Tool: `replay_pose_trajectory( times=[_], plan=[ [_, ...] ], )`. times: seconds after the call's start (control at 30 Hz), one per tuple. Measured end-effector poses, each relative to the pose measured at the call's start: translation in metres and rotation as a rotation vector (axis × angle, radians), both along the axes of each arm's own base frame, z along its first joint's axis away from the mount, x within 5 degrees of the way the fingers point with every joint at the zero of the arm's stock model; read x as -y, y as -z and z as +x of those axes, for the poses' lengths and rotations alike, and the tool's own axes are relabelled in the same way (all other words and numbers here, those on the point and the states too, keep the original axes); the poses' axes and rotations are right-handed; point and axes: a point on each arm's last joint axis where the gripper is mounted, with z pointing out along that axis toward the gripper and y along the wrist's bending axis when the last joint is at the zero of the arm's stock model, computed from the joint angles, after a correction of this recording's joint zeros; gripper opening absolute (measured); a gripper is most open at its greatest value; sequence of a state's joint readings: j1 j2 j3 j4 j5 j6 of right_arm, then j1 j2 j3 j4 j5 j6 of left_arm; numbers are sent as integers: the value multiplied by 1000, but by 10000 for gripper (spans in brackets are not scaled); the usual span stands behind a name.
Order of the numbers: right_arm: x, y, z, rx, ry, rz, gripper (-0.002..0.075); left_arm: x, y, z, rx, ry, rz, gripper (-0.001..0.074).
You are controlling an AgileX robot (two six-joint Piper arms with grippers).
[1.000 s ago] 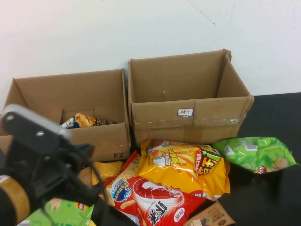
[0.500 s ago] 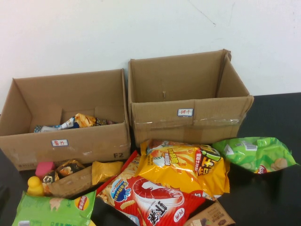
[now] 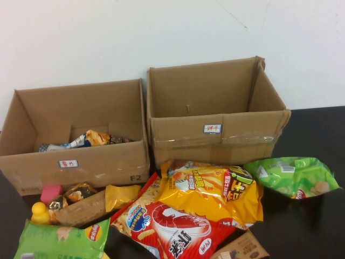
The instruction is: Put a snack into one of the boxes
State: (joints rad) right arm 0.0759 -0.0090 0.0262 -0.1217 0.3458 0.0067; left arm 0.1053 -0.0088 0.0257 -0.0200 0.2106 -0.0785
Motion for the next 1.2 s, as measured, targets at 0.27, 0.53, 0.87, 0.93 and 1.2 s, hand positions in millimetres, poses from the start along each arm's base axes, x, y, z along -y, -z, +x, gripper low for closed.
replay_pose_trajectory(
  times=[0.27, 0.53, 0.87, 0.93, 1.2],
  plan=[
    [0, 0, 0, 0, 0, 0, -1, -1, 9, -2, -111, -17, 39, -1],
    [0, 0, 0, 0, 0, 0, -1, -1, 9, -3, -119, -13, 54, -1],
    [0, 0, 0, 0, 0, 0, -1, -1, 9, -3, -119, -15, 54, -1],
    [0, 0, 0, 0, 0, 0, -1, -1, 9, -3, -119, -15, 54, -1],
    [0, 0, 0, 0, 0, 0, -1, -1, 9, -3, -121, -15, 54, -1]
  ],
)
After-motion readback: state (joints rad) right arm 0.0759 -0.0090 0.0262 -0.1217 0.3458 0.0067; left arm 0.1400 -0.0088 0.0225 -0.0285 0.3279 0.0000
